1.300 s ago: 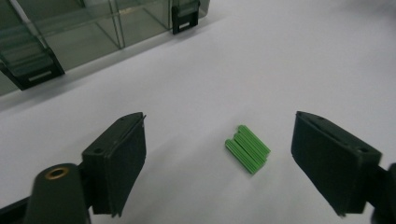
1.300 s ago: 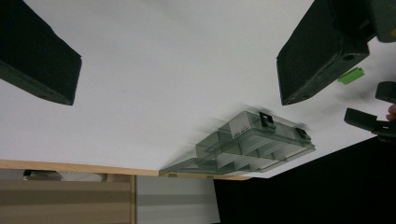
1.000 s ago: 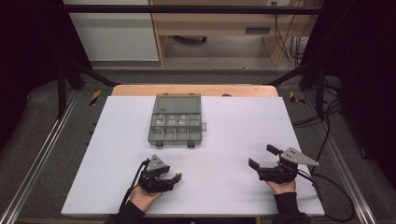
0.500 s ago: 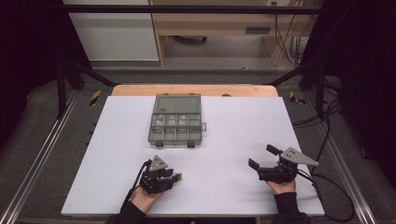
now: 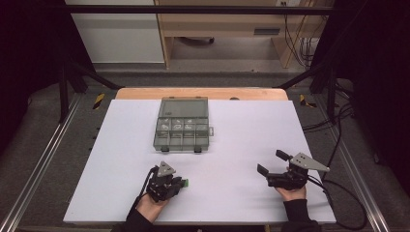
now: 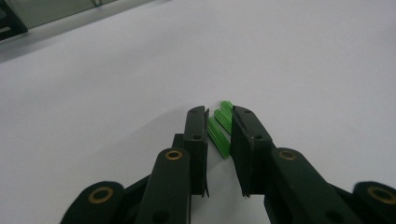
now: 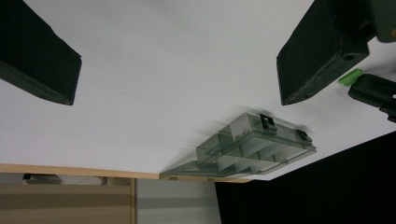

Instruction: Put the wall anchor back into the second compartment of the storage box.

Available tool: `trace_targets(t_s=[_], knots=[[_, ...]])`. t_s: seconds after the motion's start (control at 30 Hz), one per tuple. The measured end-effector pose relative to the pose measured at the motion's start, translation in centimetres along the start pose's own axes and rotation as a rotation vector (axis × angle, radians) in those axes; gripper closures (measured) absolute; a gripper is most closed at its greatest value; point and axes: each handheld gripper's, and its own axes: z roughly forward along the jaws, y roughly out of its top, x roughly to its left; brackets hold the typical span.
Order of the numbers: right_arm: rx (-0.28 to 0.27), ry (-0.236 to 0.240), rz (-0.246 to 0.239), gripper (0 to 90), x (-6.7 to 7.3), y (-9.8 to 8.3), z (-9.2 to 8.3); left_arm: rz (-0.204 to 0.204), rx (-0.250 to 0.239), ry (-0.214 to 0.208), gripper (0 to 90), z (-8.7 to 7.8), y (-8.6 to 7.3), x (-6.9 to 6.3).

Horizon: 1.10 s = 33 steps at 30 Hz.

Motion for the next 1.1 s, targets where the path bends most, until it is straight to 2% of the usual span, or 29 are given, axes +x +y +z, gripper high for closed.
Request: trace_targets(t_s=[0.33, 0.73, 0.9, 1.1], knots=[[0.003, 0.000, 0.004, 0.3, 0.0, 0.0, 0.1, 0.013, 0.007, 0.020, 83.4, 0.3, 0.1, -0.7], [0.001, 0.001, 0.004, 0.3, 0.0, 0.0, 0.0, 0.002, 0.009, -0.010, 84.7, 0.2, 0.2, -0.1], [0.003, 0.001, 0.004, 0.3, 0.0, 0.0, 0.0, 0.003, -0.007, -0.002, 84.7, -0.3, 0.3, 0.1], [0.003, 0.000, 0.003, 0.3, 0.0, 0.0, 0.0, -0.001, -0.052, -0.007, 84.7, -1.5, 1.0, 0.6]])
